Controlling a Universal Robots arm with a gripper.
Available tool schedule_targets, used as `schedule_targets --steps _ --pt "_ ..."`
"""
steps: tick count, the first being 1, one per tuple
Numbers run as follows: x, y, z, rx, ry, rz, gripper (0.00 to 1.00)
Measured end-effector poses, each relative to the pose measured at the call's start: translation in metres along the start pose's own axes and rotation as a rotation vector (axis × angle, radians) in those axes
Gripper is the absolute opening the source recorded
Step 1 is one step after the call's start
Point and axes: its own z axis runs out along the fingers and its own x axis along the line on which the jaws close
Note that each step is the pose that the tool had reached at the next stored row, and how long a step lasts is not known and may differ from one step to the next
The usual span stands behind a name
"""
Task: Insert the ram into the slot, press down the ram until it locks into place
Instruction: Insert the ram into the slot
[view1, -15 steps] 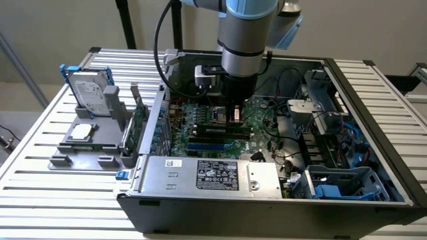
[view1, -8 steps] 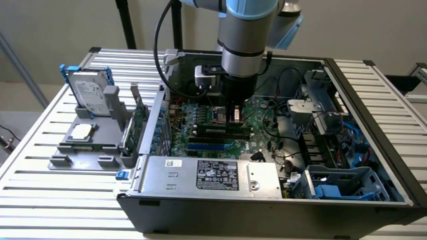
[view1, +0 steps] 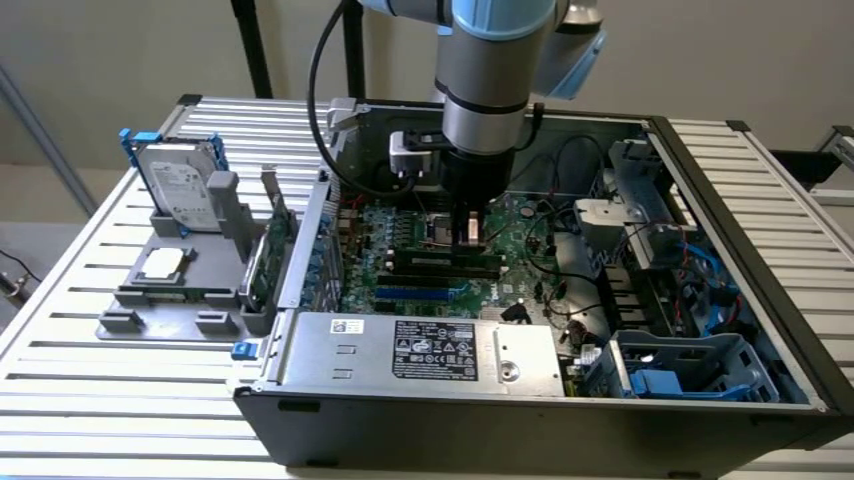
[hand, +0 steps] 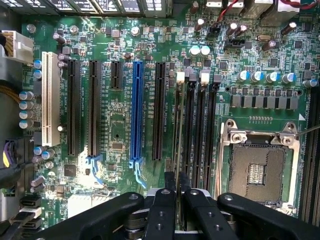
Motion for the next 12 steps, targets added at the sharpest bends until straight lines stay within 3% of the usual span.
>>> schedule_targets --steps 12 --pt "-0.0014 0.0001 0.0018 0.0 0.0001 0.0 0.14"
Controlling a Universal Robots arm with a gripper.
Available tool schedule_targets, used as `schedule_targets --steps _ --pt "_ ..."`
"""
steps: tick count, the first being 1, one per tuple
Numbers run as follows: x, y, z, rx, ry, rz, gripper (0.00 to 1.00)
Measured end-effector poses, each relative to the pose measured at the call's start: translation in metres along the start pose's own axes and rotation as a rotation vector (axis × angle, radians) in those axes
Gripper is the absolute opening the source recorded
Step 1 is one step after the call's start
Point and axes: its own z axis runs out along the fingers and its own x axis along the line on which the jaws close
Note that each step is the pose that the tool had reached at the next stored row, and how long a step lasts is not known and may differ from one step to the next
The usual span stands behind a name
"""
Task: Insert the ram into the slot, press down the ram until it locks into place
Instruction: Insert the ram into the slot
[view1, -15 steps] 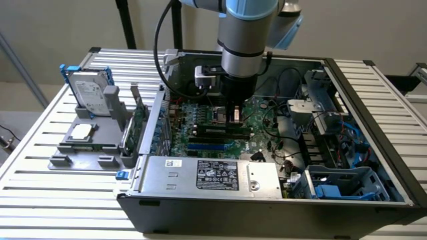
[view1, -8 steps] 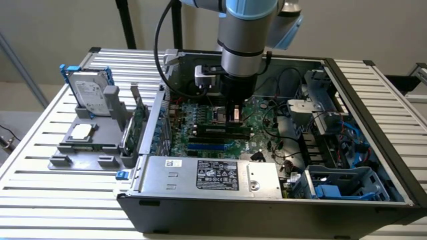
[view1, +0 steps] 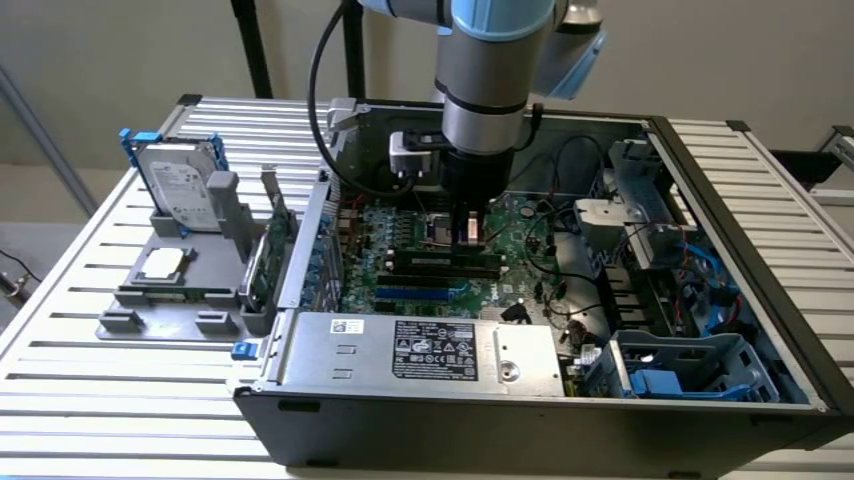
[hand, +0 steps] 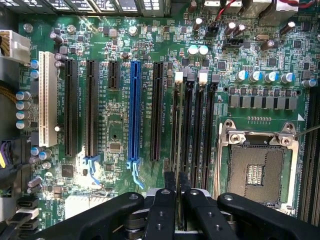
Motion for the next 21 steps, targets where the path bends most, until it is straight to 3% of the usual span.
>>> schedule_targets --steps 11,12,17,21 --pt "0.0 0.0008 0.0018 -0.0001 0.0001 0.0 0.15" --pt "0.0 0.0008 0.0011 0.0 0.0 0.0 0.22" --pt "0.001 0.002 -0.0151 -0.0006 -0.0001 0.0 0.22" --pt "0.001 0.0073 -0.0212 -0.0006 -0.0003 0.0 0.19"
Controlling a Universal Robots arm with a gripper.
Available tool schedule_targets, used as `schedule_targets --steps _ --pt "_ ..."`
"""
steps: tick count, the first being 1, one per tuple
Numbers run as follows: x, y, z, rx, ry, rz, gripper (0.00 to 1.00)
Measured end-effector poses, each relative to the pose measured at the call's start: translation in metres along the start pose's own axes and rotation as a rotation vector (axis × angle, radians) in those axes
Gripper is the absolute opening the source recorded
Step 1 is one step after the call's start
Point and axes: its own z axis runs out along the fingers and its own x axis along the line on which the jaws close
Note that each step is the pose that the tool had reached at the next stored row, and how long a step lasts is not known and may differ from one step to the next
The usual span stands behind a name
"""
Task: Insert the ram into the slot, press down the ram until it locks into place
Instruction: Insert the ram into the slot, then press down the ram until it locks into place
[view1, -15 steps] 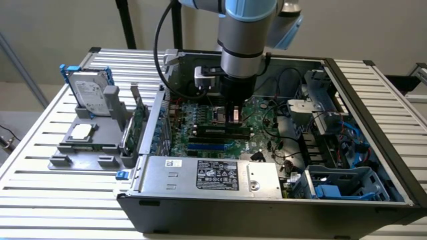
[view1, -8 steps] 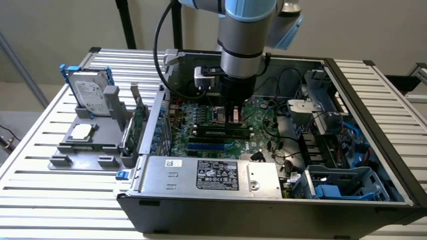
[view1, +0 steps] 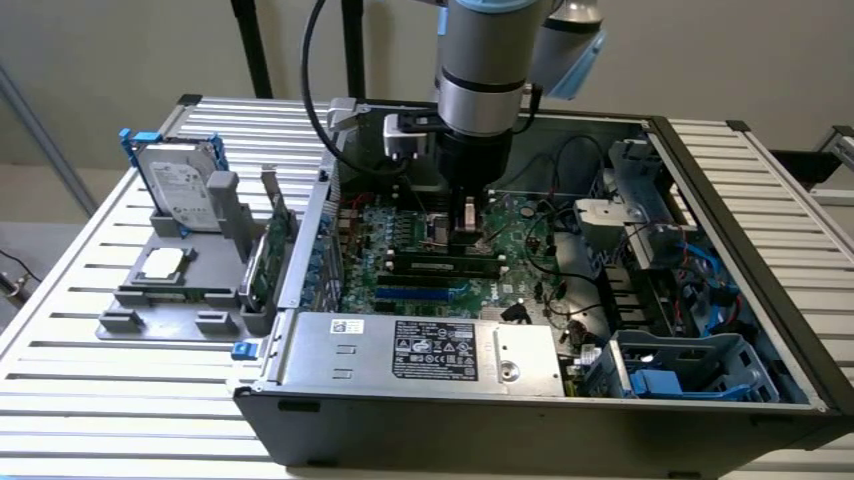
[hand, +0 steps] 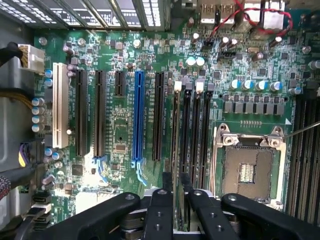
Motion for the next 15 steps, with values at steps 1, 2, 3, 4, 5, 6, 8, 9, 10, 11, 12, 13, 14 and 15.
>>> schedule_targets --steps 1,2,3,4,5,6,8,9,10,11,12,13,14,15 --pt "0.0 0.0007 -0.0001 0.0002 -0.0003 0.0 0.13" --pt "0.0 0.0008 -0.0002 0.0003 -0.0004 0.0 0.13" --pt "-0.0001 0.0008 -0.0002 0.0003 -0.0006 0.0 0.11" --pt "0.0 0.0008 -0.0003 0.0002 -0.0005 0.0 0.11" --pt "0.0 0.0008 -0.0004 0.0001 -0.0002 0.0 0.11" --pt "0.0 0.0008 -0.0004 0.0001 -0.0002 0.0 0.11" --pt "0.0 0.0008 -0.0004 0.0001 -0.0002 0.0 0.11" --pt "0.0 0.0008 -0.0004 0.0001 -0.0002 0.0 0.11" --pt "0.0 0.0008 -0.0004 0.0001 -0.0003 0.0 0.11" --pt "0.0 0.0008 -0.0004 0.0001 -0.0003 0.0 0.11" --pt "0.0 0.0008 -0.0004 0.0 -0.0002 0.0 0.11" --pt "0.0 0.0008 -0.0004 0.0001 -0.0003 0.0 0.11" --pt "0.0 0.0008 -0.0004 0.0001 -0.0003 0.0 0.11" --pt "0.0 0.0008 -0.0004 0.0001 -0.0002 0.0 0.11"
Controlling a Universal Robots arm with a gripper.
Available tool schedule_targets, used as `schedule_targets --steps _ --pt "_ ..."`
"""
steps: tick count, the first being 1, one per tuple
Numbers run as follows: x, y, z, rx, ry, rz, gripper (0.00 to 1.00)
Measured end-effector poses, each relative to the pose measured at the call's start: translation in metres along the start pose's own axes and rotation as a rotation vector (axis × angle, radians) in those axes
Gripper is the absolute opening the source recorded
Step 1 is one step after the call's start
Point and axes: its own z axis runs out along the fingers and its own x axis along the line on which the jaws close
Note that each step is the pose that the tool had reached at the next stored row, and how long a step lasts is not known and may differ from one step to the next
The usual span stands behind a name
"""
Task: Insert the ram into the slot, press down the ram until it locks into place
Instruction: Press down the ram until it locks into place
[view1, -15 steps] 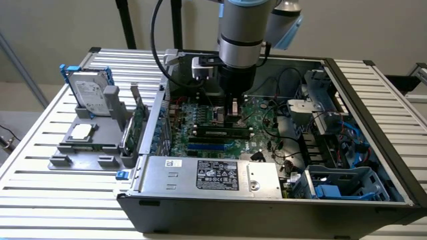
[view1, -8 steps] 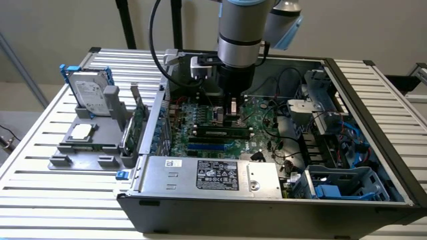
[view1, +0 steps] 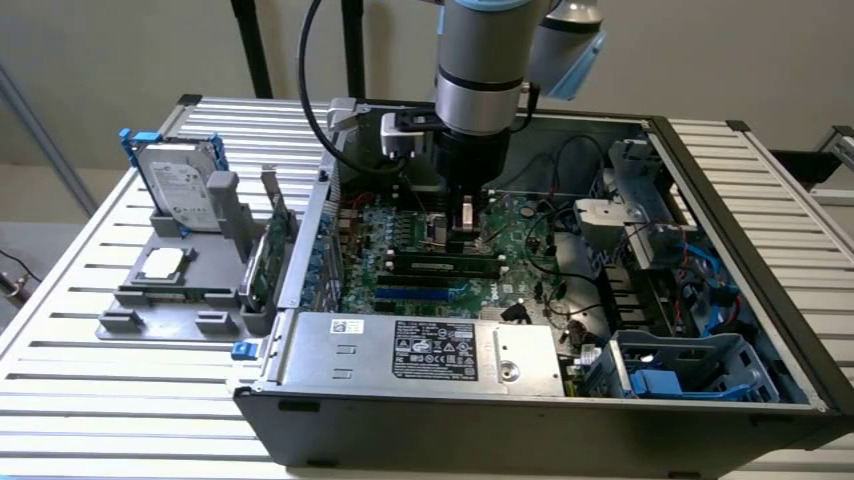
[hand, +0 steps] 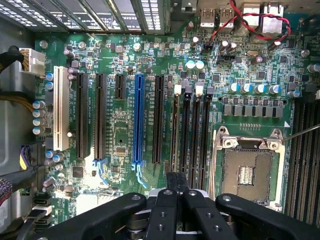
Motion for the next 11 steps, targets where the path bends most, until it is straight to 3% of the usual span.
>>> schedule_targets --steps 11 --pt "-0.0021 -0.0001 0.0094 -0.0001 0.0006 0.003 0.11"
